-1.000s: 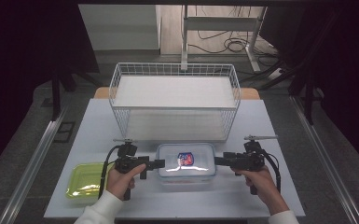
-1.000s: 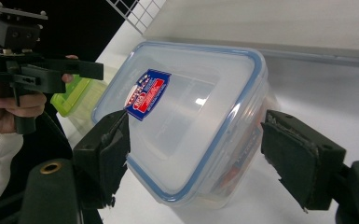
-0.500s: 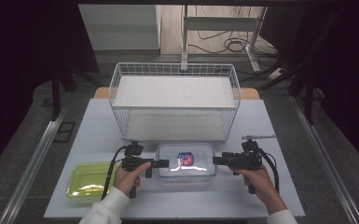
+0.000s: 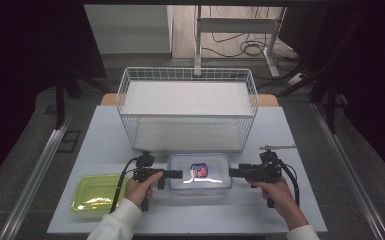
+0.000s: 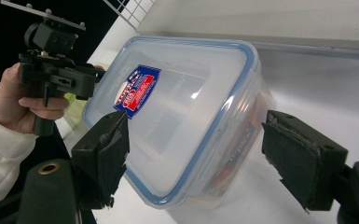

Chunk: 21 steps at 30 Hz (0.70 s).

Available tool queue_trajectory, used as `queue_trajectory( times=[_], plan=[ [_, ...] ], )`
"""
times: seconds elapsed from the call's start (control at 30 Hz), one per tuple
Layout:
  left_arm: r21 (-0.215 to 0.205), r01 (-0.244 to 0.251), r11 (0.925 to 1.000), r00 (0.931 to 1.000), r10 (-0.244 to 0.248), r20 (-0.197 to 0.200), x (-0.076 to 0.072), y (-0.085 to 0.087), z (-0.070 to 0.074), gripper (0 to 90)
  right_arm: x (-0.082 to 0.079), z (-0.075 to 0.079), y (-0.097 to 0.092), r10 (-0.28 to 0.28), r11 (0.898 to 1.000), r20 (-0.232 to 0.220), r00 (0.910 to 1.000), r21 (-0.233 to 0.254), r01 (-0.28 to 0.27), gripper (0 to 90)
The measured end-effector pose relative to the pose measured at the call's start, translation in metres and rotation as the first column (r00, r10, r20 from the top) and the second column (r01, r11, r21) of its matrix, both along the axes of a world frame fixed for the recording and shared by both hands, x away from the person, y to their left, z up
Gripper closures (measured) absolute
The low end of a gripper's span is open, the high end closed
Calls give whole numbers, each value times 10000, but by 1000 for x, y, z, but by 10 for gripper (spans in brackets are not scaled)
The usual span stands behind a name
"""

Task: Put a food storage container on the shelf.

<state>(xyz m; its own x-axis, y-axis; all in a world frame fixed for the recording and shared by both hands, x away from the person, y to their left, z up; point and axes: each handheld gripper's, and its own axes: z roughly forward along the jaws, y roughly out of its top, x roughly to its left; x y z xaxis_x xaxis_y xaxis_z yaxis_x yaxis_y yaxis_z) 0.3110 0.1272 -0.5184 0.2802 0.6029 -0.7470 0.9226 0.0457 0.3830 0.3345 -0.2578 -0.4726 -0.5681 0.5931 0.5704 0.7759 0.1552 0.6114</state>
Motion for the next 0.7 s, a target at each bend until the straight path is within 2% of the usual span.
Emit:
queue_trajectory(
  times=[0.2, 0.43, 0.7],
  plan=[
    [-17, -5, 10000, 9999, 5, -120, 0, 0, -4, 115, 1, -1, 0, -4, 10000, -12, 10000, -76, 4, 232],
    [-140, 117, 9998, 9999, -118, -119, 0, -3, -4, 194, 1, -3, 0, -24, 9999, -45, 10000, -102, 24, 232],
    [-121, 24, 9999, 10000, -25, -76, -1, 0, -2, 243, 4, -10, 4, 17, 9999, -387, 9993, -103, -21, 233]
  ],
)
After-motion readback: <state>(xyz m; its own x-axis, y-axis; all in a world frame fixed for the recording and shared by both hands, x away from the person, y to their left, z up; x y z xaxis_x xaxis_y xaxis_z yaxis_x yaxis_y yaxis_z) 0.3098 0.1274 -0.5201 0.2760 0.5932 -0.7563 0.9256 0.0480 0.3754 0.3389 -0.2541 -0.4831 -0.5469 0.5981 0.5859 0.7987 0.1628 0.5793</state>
